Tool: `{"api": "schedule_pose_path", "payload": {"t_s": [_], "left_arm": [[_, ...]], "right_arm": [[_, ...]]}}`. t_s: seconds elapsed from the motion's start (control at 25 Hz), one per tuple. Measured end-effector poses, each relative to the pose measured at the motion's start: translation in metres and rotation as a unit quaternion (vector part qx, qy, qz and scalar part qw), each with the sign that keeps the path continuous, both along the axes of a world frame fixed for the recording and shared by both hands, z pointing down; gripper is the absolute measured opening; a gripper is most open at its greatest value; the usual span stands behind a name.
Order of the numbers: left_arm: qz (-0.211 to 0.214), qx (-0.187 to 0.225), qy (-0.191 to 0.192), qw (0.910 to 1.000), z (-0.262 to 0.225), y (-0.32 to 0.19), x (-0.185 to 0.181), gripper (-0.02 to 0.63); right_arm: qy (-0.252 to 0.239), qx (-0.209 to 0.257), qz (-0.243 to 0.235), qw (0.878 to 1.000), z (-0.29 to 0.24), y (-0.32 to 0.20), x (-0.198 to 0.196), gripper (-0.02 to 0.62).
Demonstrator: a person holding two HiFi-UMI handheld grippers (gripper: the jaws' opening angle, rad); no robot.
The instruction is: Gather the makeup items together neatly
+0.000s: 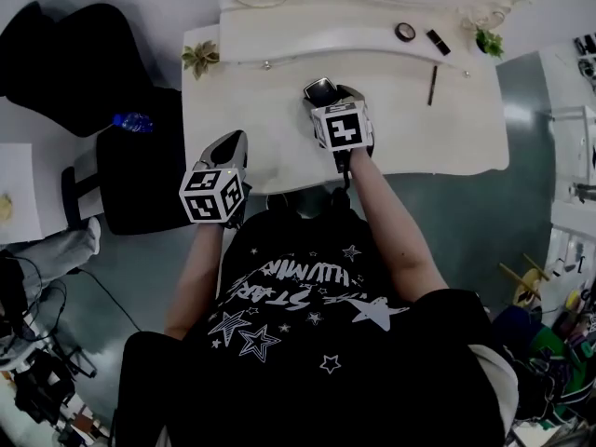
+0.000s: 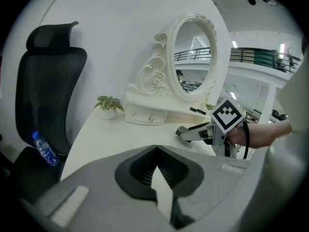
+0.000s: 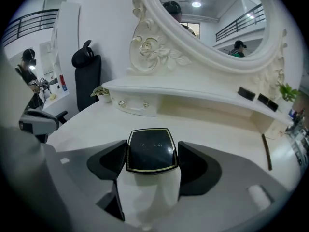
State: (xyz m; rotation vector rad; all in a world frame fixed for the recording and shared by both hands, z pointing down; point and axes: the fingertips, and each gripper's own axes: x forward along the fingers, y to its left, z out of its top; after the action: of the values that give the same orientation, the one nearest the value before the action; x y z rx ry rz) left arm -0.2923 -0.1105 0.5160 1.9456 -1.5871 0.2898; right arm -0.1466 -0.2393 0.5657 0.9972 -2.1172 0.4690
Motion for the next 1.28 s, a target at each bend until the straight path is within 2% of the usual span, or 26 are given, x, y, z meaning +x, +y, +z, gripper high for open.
{"api": "schedule_pose_path", "payload": {"t_s": [0.32,0.52,0.76,1.28], "left_arm": [[0.062,0.005,0.002,0.9980,0.000,-0.016,0.022,0.002],[0.092,-0.002,0.005,0.9957,0.005,-0.018,0.033,0.002],[0.112,-0.007,0.007,0.9937,0.008,-0.019,0.040,0.002],[0.127,-0.015,0.008,0.9917,0.011,-0.020,0.039,0.002]], "right_arm": [[0.007,0.003,0.109,0.994,-0.003,0.000,0.052,0.357],[0.009,-0.007,0.160,0.987,0.000,0.008,0.071,0.357],[0.009,-0.020,0.183,0.983,0.008,0.016,0.081,0.357],[0.018,-0.027,0.215,0.976,0.016,0.010,0.086,0.360]]}}
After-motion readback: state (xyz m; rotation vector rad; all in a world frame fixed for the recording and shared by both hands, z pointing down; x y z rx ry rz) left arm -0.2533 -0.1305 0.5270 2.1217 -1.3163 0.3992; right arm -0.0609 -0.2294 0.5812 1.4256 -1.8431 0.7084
